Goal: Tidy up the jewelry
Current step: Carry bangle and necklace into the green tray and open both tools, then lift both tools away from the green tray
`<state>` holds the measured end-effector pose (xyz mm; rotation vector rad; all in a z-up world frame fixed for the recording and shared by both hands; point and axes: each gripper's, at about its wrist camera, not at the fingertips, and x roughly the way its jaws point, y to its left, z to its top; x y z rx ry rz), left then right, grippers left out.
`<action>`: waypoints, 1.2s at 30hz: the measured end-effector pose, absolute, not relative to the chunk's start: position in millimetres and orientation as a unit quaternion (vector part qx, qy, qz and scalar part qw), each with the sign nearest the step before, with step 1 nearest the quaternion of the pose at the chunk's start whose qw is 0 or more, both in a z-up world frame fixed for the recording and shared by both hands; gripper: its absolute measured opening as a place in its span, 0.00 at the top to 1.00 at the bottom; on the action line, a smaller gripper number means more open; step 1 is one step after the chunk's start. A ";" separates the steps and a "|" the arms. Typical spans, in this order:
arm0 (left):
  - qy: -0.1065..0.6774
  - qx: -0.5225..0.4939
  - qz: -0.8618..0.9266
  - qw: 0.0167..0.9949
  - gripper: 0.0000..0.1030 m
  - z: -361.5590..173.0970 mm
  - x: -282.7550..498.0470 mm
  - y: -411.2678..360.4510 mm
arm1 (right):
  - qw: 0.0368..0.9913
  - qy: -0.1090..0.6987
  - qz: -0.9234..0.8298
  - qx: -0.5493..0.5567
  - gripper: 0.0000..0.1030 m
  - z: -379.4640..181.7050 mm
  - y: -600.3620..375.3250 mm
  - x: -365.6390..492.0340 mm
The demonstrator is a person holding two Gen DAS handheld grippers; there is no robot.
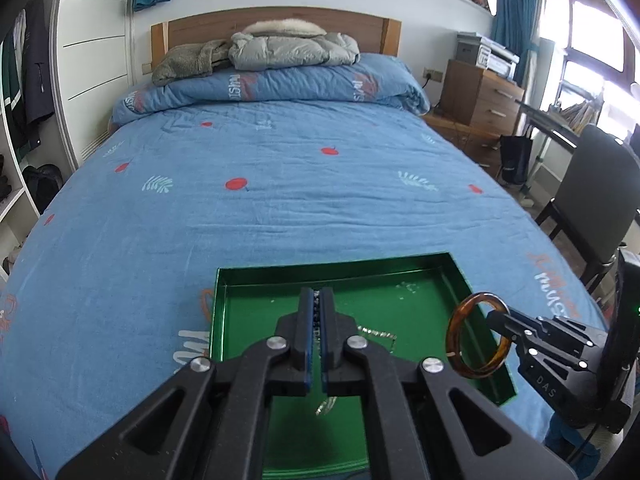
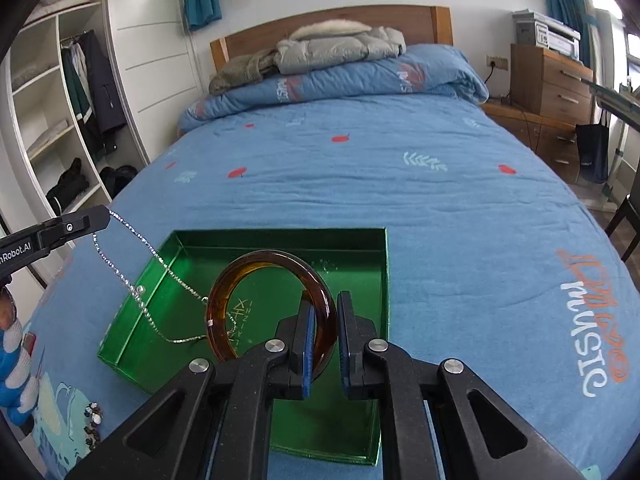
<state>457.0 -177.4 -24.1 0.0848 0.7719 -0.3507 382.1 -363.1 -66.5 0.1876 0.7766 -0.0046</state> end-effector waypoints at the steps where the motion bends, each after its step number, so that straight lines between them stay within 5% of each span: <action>1: 0.382 0.042 -0.163 0.909 0.98 -34.5 465.6 -177.0 | 0.917 0.390 -0.002 0.088 0.90 -75.4 -361.8 391.4; 17: 0.470 0.061 -0.142 0.869 0.96 -130.1 488.4 -170.6 | 0.867 0.498 -0.008 0.023 0.90 -128.2 -348.6 438.0; 20: 0.473 0.054 -0.155 0.866 0.95 -129.1 485.5 -167.9 | 0.865 0.501 -0.015 0.025 0.82 -127.1 -350.2 439.1; 25: 0.448 0.042 -0.161 0.878 0.85 -93.6 466.6 -153.9 | 0.874 0.484 -0.012 0.043 0.77 -105.3 -354.0 420.7; 36: 0.360 0.041 -0.132 0.922 0.85 30.1 352.8 -80.8 | 0.929 0.366 0.028 0.046 0.66 16.5 -340.6 274.0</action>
